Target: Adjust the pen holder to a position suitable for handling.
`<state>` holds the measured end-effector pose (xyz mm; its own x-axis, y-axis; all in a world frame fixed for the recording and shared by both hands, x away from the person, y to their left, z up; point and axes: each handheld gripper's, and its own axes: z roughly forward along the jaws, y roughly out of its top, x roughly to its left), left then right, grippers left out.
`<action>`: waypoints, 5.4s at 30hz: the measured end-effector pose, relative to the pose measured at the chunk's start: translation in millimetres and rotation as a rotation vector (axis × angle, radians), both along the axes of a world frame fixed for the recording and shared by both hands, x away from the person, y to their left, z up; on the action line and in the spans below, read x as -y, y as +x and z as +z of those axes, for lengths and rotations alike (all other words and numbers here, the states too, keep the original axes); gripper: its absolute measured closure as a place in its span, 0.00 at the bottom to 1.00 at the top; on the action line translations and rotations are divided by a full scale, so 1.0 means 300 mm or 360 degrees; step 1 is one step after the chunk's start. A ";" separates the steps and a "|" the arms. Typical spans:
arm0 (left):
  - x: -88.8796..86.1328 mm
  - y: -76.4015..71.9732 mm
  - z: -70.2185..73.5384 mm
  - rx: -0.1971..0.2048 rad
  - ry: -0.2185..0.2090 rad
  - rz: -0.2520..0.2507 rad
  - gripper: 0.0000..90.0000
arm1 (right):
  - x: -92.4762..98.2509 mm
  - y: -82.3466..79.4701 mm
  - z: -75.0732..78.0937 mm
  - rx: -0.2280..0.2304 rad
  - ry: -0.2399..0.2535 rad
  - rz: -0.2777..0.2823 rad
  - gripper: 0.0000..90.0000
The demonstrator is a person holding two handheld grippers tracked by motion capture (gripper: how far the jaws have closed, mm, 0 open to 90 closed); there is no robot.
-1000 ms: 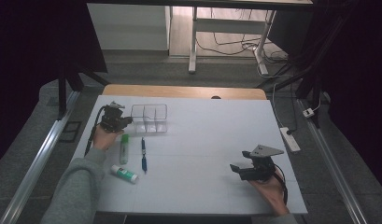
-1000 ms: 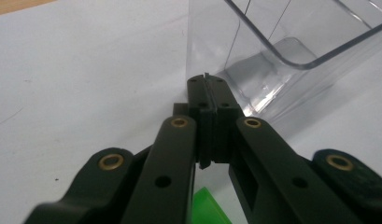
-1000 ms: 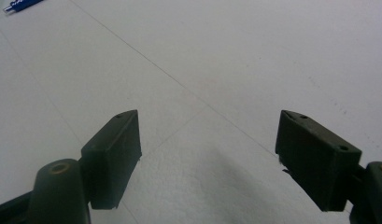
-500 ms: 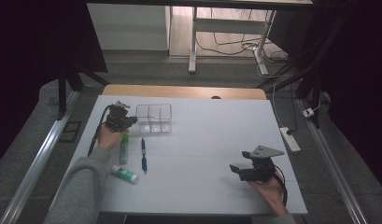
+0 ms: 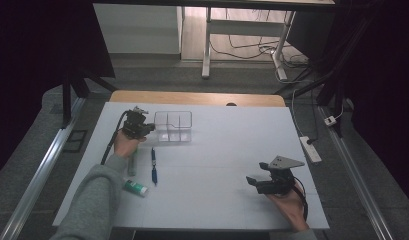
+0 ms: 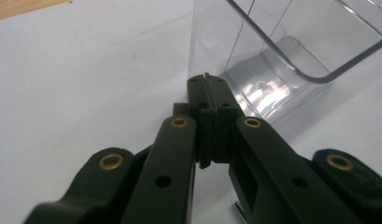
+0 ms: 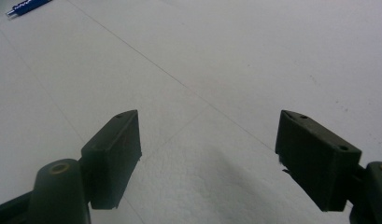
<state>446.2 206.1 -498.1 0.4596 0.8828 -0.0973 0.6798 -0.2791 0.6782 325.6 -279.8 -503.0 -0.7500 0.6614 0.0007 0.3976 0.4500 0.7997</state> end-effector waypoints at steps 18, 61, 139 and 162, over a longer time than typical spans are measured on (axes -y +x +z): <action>0.077 0.025 0.007 -0.0002 0.0013 -0.0062 0.98 | 0.001 0.001 -0.002 -0.0003 -0.0005 -0.0007 0.24; 0.239 0.074 0.025 -0.0041 0.0090 -0.0166 0.98 | 0.003 0.006 -0.008 -0.0013 -0.0015 -0.0003 0.24; 0.087 -0.267 0.137 0.0005 0.0029 -0.0181 0.43 | 0.012 0.002 -0.004 -0.0009 0.0015 -0.0002 0.24; 0.059 -0.369 0.124 -0.0086 0.0012 -0.0128 0.38 | 0.015 -0.004 0.001 0.0011 -0.0002 -0.0005 0.24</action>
